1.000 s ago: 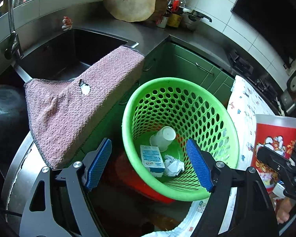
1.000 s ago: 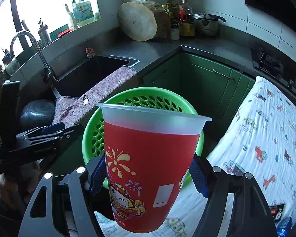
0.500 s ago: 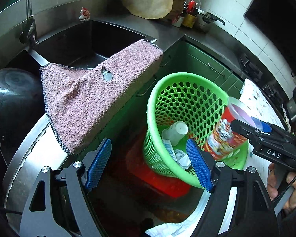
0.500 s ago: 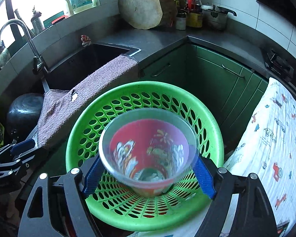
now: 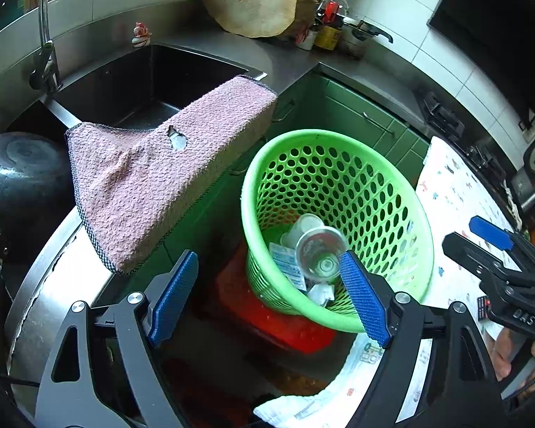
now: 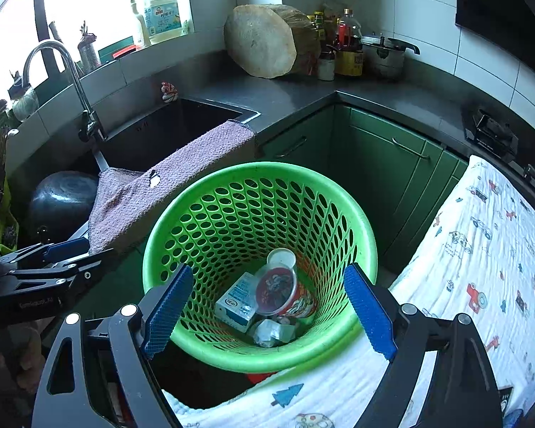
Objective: Collect trash
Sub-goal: 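Move both tools back over the remaining trash on the table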
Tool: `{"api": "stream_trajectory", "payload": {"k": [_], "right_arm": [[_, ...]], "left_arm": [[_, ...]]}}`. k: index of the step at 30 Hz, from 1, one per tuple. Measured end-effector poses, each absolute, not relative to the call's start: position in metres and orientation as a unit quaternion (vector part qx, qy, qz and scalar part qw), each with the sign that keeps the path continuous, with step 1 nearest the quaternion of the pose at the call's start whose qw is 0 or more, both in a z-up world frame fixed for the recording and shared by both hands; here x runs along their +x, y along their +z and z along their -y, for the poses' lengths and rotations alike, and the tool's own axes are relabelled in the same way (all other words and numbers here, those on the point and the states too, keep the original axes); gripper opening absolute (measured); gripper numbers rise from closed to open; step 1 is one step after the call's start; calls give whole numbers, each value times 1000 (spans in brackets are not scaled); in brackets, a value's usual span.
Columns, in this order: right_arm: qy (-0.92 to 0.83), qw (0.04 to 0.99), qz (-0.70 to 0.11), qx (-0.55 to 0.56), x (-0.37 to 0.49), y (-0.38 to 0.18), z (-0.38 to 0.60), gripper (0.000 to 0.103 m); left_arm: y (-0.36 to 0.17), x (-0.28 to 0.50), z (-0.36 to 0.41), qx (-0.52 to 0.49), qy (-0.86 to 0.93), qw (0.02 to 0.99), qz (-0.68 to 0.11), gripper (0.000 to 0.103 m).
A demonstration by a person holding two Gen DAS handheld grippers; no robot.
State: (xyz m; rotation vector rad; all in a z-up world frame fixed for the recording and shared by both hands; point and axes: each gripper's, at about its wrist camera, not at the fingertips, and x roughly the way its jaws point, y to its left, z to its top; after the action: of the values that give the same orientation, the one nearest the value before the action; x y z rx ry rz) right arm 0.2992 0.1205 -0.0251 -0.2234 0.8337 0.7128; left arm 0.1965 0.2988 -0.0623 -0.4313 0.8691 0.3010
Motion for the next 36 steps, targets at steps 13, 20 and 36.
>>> {"api": "stream_trajectory", "payload": {"k": [13, 20, 36], "right_arm": [[333, 858, -383, -73, 224, -3, -35, 84], [321, 868, -374, -62, 181, 1, 12, 85], [260, 892, -368, -32, 106, -5, 123, 86]], "left_arm": [[-40, 173, -240, -187, 123, 887, -403, 83], [-29, 158, -199, -173, 99, 895, -399, 83], [-29, 134, -140, -156, 57, 900, -404, 83]]}}
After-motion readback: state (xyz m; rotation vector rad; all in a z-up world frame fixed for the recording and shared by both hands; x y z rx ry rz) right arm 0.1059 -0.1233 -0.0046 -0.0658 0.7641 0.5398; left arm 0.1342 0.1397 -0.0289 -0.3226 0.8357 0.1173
